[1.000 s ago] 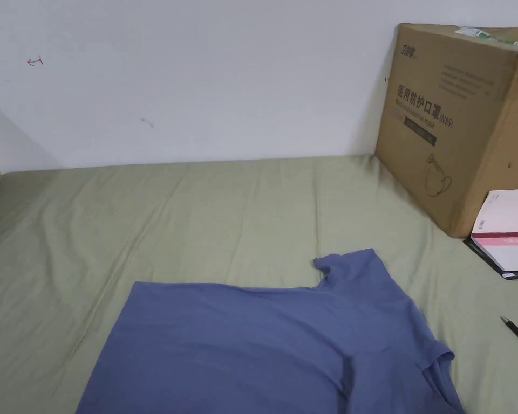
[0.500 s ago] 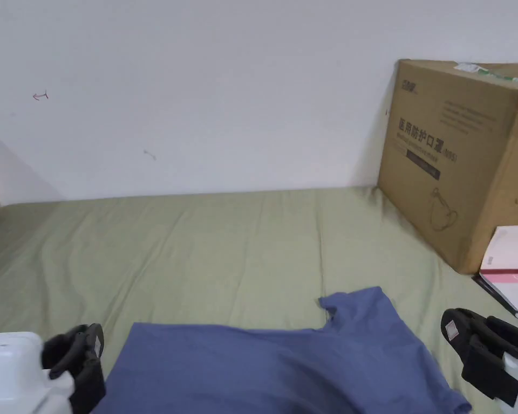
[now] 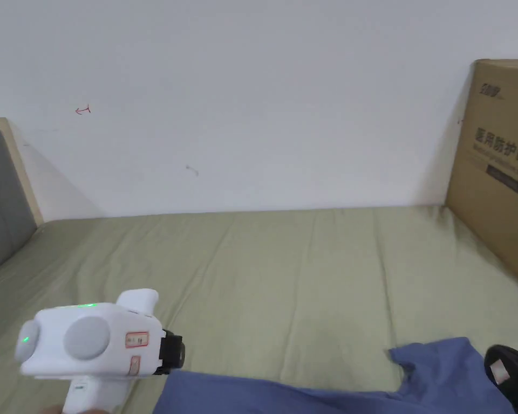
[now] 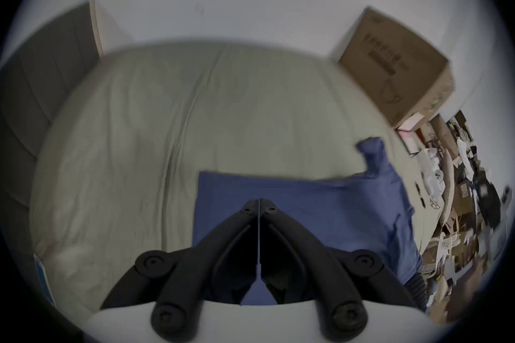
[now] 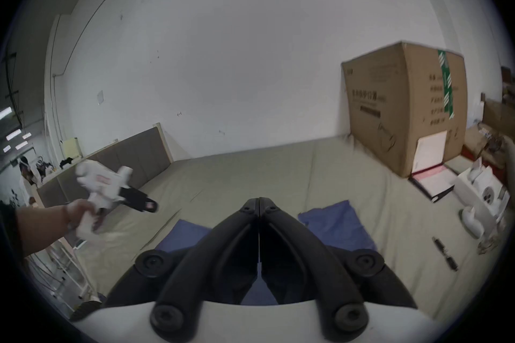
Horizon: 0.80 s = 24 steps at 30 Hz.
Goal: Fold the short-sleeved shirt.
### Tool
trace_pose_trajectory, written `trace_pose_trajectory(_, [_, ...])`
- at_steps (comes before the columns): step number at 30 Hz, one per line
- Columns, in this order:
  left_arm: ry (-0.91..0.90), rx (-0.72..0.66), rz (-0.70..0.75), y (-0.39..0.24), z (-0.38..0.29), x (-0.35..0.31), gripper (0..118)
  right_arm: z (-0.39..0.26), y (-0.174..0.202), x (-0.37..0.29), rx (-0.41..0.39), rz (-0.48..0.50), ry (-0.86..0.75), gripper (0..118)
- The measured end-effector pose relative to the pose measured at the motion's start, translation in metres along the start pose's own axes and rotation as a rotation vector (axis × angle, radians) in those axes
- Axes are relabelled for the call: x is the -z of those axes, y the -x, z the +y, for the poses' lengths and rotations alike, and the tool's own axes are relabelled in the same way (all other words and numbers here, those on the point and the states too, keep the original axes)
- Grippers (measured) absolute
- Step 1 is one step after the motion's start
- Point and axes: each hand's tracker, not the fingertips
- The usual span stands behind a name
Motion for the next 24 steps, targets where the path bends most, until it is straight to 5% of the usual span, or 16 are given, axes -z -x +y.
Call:
trace_pose_trajectory(1, [0.050,-0.028,0.024,0.017,0.010,0.025,17,-0.004,-0.004,0.006,0.021,0.030,0.016,0])
trace_pose_trajectory(2, [0.055,-0.024,0.060,0.030,0.013,0.044,52,-0.007,-0.008,0.011,0.039,0.050,0.028,0])
trace_pose_trajectory(3, [0.043,-0.011,0.104,0.041,0.016,0.058,106,-0.010,-0.010,0.015,0.044,0.045,0.040,0])
trace_pose_trajectory(4, [0.082,-0.021,0.117,0.054,0.019,0.078,118,-0.015,-0.013,0.019,0.048,0.029,0.047,0])
trace_pose_trajectory(9, [0.147,0.008,0.080,0.071,0.013,0.132,116,-0.025,-0.029,0.032,0.103,-0.012,0.081,0])
trace_pose_trajectory(15, [0.185,0.247,0.187,0.044,-0.019,0.170,116,-0.032,-0.053,0.044,0.096,-0.089,0.137,0])
trace_pose_trajectory(17, [0.170,0.186,0.181,0.046,-0.019,0.163,93,-0.028,-0.064,0.047,0.097,-0.108,0.152,0])
trace_pose_trajectory(20, [-0.013,0.125,0.257,0.033,-0.024,0.127,3,-0.015,-0.097,0.062,0.193,-0.102,0.198,0])
trace_pose_trajectory(23, [-0.005,0.074,0.076,0.028,-0.035,0.104,2,-0.004,-0.136,0.094,0.264,-0.106,0.263,0])
trace_pose_trajectory(24, [-0.018,0.085,0.121,0.024,-0.040,0.096,2,-0.002,-0.147,0.106,0.268,-0.124,0.294,0])
